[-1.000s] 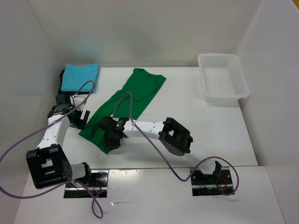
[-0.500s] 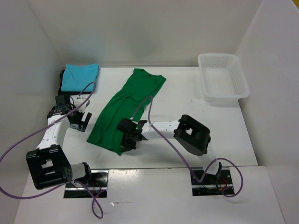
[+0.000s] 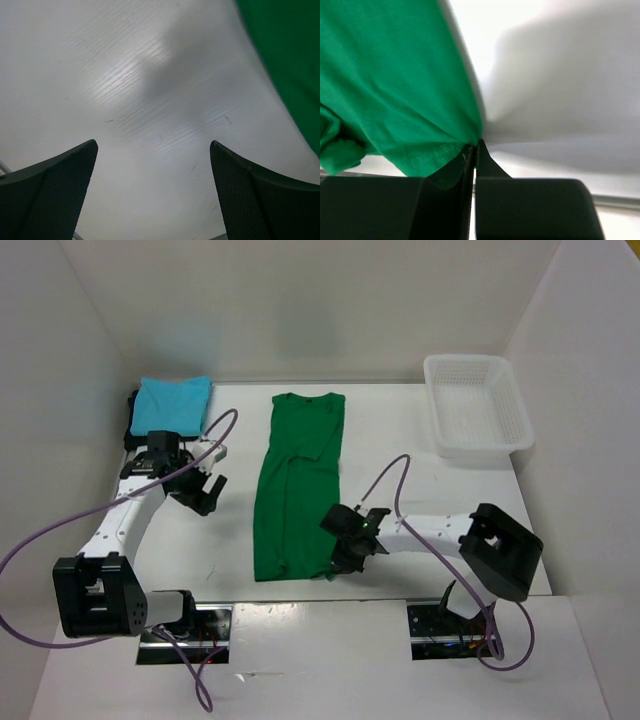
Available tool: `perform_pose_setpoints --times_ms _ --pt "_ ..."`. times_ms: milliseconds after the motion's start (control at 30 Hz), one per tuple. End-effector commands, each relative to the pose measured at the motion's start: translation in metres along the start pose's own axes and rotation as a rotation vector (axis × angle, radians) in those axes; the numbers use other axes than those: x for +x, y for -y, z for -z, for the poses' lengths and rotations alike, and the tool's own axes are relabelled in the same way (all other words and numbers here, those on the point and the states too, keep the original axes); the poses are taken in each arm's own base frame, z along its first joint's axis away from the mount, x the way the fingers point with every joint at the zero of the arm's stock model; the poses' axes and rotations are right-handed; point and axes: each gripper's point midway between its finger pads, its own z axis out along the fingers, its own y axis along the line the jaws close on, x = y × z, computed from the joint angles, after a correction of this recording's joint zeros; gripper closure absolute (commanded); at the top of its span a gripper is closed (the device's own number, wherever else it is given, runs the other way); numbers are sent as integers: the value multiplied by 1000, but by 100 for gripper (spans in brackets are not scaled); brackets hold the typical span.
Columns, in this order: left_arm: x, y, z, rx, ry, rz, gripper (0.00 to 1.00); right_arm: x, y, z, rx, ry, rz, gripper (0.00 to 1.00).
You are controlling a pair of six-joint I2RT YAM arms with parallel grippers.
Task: Fold and stack the t-shirts
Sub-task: Rotate the tshirt 90 degrees
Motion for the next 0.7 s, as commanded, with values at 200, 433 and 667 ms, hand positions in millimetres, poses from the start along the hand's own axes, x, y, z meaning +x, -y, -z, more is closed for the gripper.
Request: perform_pose_setpoints --times_ms 200,433,667 --pt "-37 78 1 204 63 -92 1 7 88 29 194 40 -15 57" --pt "-45 96 24 193 122 -221 1 10 31 89 177 204 136 41" --pt "-41 108 59 138 170 -530 1 54 -41 77 74 158 287 62"
